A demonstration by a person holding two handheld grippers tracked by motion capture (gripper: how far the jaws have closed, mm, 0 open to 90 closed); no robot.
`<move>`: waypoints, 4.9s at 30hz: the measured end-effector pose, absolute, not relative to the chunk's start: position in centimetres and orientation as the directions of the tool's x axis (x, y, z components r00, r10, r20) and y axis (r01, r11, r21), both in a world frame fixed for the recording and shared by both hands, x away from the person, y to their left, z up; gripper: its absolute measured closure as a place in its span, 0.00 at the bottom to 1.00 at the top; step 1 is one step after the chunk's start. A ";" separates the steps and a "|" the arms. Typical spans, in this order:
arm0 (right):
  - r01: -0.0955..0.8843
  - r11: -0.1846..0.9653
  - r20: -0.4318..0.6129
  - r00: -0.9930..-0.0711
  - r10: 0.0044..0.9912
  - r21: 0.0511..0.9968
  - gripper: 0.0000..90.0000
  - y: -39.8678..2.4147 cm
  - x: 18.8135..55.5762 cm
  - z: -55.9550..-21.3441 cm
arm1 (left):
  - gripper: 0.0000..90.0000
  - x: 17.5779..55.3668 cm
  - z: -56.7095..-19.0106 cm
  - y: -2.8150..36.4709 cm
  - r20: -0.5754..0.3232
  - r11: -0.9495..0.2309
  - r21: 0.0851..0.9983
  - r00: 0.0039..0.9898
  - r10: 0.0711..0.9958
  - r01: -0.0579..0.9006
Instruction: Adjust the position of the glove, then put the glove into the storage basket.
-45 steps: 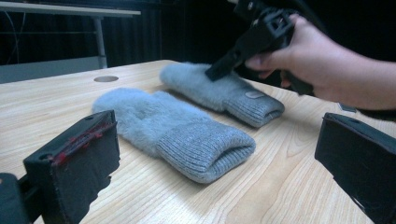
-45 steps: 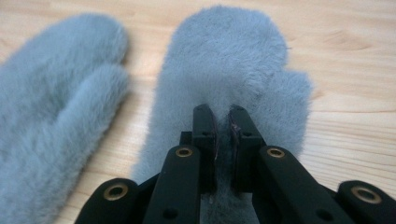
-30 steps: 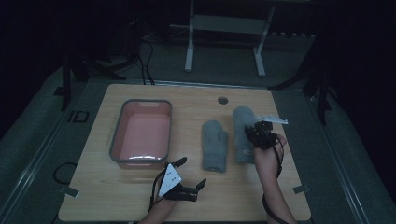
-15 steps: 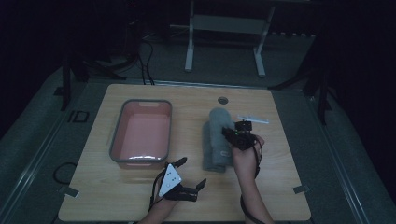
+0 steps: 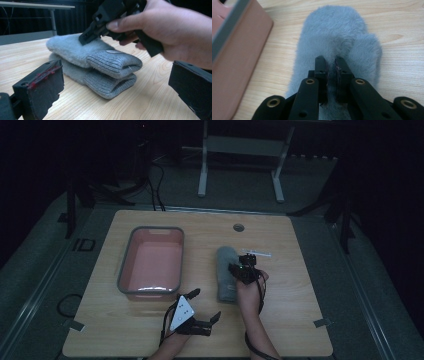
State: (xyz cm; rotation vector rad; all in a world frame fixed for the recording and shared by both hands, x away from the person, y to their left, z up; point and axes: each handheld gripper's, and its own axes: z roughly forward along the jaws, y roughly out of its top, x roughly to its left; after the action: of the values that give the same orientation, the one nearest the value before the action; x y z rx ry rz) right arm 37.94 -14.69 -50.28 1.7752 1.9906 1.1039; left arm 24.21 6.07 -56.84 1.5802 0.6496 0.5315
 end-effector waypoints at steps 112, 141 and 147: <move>0.766 0.191 0.401 -0.511 0.760 0.613 0.68 -21.2 39.7 -55.2 | 0.51 39.6 -56.1 1.8 -0.429 -0.227 0.683 0.633 0.644 0.694; 0.694 0.145 0.377 -0.541 0.752 0.706 0.88 -20.3 37.8 -49.8 | 0.86 38.4 -49.5 2.6 -0.339 -0.278 0.771 0.739 0.583 0.573; 0.667 0.127 0.387 -0.565 0.728 0.735 0.88 -19.4 37.6 -47.2 | 0.86 38.4 -46.8 3.9 -0.298 -0.299 0.792 0.764 0.572 0.533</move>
State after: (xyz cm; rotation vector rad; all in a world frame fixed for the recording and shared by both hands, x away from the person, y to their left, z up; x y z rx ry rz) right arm 37.64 -19.45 -47.21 1.4311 2.3079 1.4440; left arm 38.44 3.91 -46.78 1.9633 0.8360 0.0499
